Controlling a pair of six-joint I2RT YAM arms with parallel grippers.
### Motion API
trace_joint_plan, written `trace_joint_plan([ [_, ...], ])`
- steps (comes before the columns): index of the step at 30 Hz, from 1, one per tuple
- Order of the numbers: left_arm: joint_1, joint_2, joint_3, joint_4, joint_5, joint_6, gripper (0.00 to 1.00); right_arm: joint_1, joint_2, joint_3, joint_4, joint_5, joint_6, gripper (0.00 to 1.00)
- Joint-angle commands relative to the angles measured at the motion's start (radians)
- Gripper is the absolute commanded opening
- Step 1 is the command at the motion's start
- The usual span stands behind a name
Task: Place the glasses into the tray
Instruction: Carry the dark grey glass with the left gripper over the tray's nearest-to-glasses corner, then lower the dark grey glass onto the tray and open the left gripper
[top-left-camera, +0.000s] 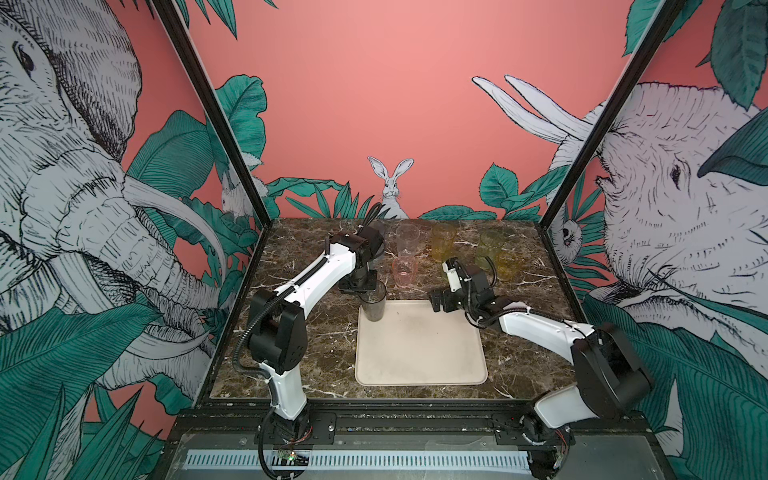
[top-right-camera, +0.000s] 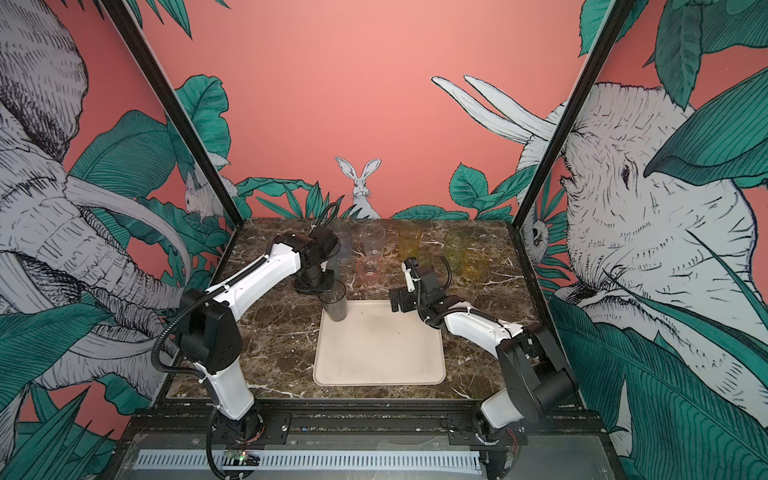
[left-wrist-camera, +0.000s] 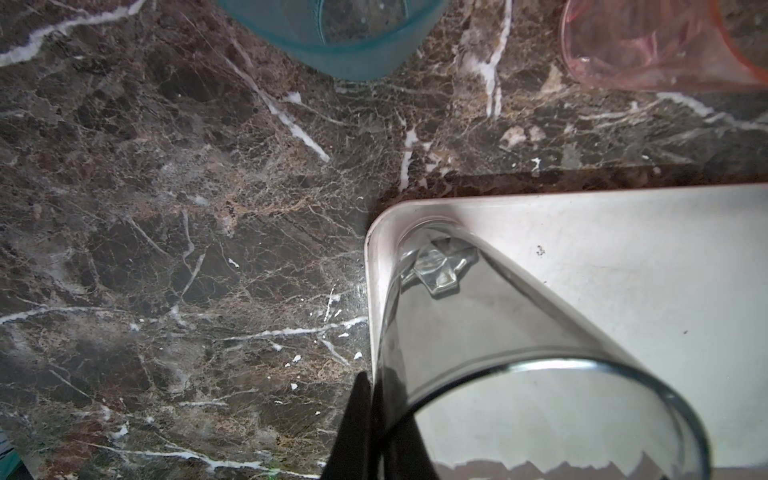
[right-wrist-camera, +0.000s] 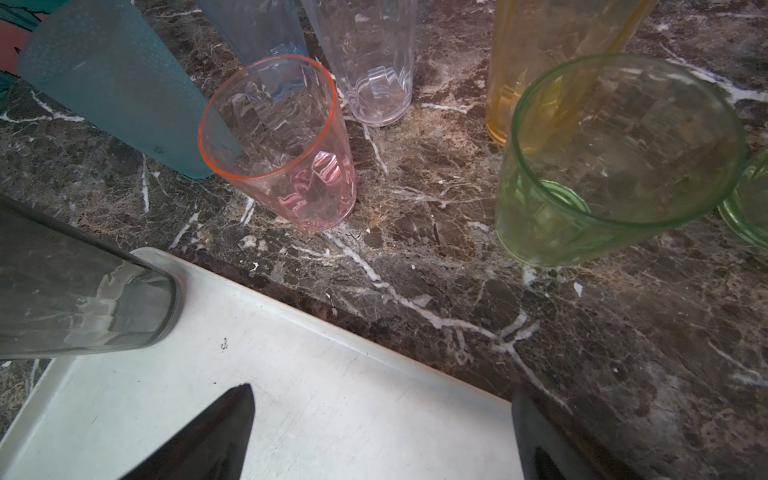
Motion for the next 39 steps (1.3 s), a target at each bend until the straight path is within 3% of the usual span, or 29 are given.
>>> trace_joint_plan([
  [1,-0.008,0.003,0.037,-0.025,-0.017,-0.019,0.00,0.006,-0.027,-0.004,0.042,-0.004,-0.001,0.99],
  [8,-0.015,0.017,0.049,-0.031,-0.009,-0.021,0.01,0.006,-0.026,-0.002,0.039,-0.005,0.000,0.99],
  [14,-0.017,0.022,0.057,-0.037,-0.006,-0.023,0.19,0.007,-0.025,-0.001,0.037,-0.003,-0.001,0.99],
  [27,-0.018,0.006,0.118,-0.076,-0.017,0.002,0.34,0.007,-0.028,0.000,0.034,-0.002,-0.002,0.99],
  [39,-0.017,-0.032,0.265,-0.132,-0.170,0.037,0.45,0.006,-0.041,-0.009,0.043,0.001,-0.002,0.99],
])
